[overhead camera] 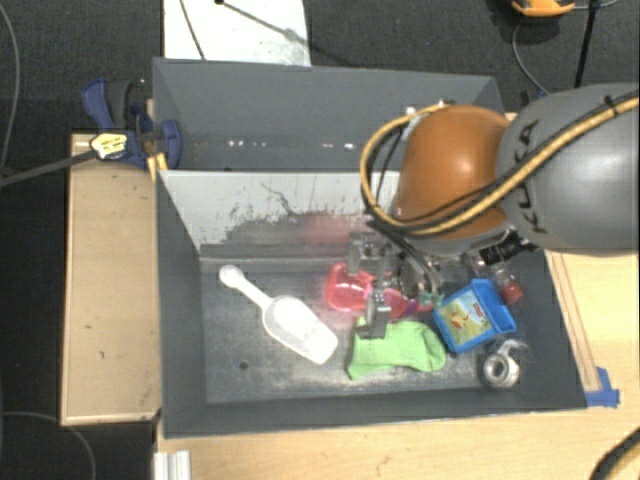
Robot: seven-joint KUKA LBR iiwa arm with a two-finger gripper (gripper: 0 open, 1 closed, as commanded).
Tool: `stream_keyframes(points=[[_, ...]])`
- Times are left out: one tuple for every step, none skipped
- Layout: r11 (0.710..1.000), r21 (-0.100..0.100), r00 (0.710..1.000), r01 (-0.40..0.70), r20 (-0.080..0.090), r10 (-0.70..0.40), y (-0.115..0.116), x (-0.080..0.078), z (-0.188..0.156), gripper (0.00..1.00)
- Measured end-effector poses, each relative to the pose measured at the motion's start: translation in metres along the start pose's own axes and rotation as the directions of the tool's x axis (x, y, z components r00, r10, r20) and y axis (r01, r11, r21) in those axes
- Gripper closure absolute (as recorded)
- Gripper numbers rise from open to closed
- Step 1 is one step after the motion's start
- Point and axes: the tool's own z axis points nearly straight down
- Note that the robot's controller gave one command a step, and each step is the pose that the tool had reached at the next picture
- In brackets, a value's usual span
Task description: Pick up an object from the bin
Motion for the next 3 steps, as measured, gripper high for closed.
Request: stream_keyframes(points=[[1.000, -0.001, 1.000, -0.003, 0.008, 0.003, 0.000, -0.002, -0.005, 0.00], [1.000, -0.001, 1.000, -0.021, 0.014, 0.021, -0.053, -0.032, 0.068, 0.00], [0.999, 0.001, 0.999, 0.042, 0.003, -0.042, -0.076, -0.035, 0.104, 0.00]])
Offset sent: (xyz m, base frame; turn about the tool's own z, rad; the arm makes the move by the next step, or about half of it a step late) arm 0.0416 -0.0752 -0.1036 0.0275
